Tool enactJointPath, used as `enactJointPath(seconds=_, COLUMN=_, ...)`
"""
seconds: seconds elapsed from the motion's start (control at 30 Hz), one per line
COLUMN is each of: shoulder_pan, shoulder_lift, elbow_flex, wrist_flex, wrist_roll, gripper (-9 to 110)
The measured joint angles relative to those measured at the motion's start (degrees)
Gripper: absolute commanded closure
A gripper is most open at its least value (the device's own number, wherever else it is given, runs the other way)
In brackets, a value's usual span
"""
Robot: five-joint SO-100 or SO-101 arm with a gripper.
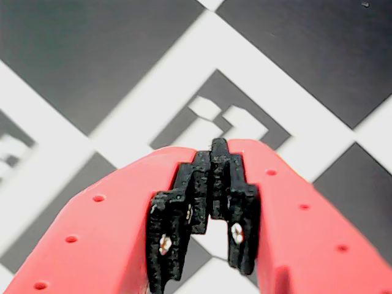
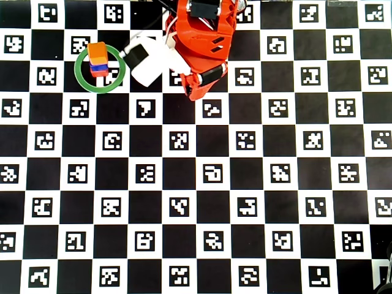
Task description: Grab the red cube then put it in the green circle then put the blue cube on top and finally the orange cube on top
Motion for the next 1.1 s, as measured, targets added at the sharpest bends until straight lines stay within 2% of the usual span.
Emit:
enactJointPath(seconds=0.43, shoulder_pan=0.79, shoulder_lift=13.54, elbow_flex=15.64, wrist_flex=-7.65, wrist_roll=-15.38, gripper=108)
enactJointPath(seconds=0.57, shoulder_pan=-1.85, shoulder_lift=20.13, elbow_flex=20.21, wrist_flex=-8.17, wrist_roll=-18.81, gripper=108)
enactJointPath(seconds=0.87, shoulder_pan=-3.08, shoulder_lift=33.40, elbow_flex=29.53, wrist_flex=-4.22, wrist_roll=-23.91, gripper=108)
enactJointPath(seconds=1.1, shoulder_pan=-3.25, shoulder_lift=34.28, elbow_flex=30.41, wrist_flex=-4.22, wrist_roll=-24.17, gripper=107)
